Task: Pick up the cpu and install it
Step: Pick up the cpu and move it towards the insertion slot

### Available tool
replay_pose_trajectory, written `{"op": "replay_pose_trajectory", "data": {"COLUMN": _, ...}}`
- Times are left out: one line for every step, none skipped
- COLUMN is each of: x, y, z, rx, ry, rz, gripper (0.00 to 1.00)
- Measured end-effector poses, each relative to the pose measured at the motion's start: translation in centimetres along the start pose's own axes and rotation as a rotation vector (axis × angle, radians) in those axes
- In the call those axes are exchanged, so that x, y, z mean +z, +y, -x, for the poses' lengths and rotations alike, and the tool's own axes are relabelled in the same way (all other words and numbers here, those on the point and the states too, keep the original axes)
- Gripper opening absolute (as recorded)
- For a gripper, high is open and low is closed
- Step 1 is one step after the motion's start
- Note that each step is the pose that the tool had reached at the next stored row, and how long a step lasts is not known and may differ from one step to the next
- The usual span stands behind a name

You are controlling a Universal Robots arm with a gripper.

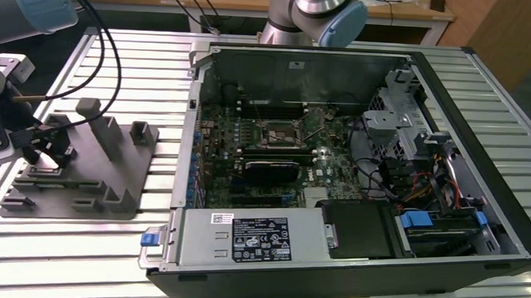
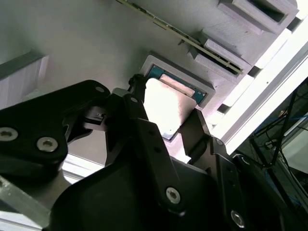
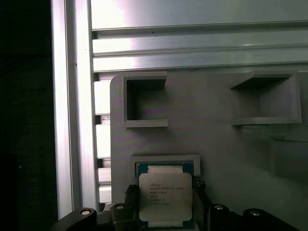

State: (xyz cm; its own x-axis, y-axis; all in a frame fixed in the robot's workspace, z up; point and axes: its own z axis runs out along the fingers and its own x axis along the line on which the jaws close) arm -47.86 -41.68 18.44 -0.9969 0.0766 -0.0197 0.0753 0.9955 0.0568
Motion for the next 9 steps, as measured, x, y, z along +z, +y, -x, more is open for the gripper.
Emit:
{"op": "replay_pose_trajectory", "data": {"x": 0.01, "y": 0.0, "z": 0.0, "rx": 0.0, "ry": -0.0001, "rz": 0.0001, "gripper": 0.54}}
{"op": "replay_pose_trajectory", "data": {"x": 0.01, "y": 0.0, "z": 0.0, "rx": 0.0, "ry": -0.0001, "rz": 0.0, "gripper": 0.54}}
{"op": "replay_pose_trajectory", "data": {"x": 0.01, "y": 0.0, "z": 0.0, "rx": 0.0, "ry": -0.0001, "rz": 0.0001, "gripper": 0.54}}
{"op": "replay_pose_trajectory", "data": {"x": 0.01, "y": 0.0, "z": 0.0, "rx": 0.0, "ry": -0.0001, "rz": 0.0001, "gripper": 0.54}}
{"op": "replay_pose_trajectory", "data": {"x": 0.01, "y": 0.0, "z": 0.0, "rx": 0.0, "ry": -0.0001, "rz": 0.0001, "gripper": 0.54}}
{"op": "replay_pose_trajectory", "data": {"x": -0.02, "y": 0.0, "z": 0.0, "rx": 0.0, "ry": -0.0003, "rz": 0.0002, "gripper": 0.54}}
{"op": "replay_pose_trajectory", "data": {"x": -0.1, "y": 0.01, "z": 0.01, "rx": 0.0, "ry": -0.0005, "rz": 0.0003, "gripper": 0.54}}
{"op": "replay_pose_trajectory", "data": {"x": -0.27, "y": 0.02, "z": 0.01, "rx": 0.0, "ry": -0.0005, "rz": 0.0003, "gripper": 0.54}}
{"op": "replay_pose_trajectory", "data": {"x": -0.52, "y": 0.03, "z": 0.01, "rx": 0.0, "ry": -0.0001, "rz": 0.0001, "gripper": 0.54}}
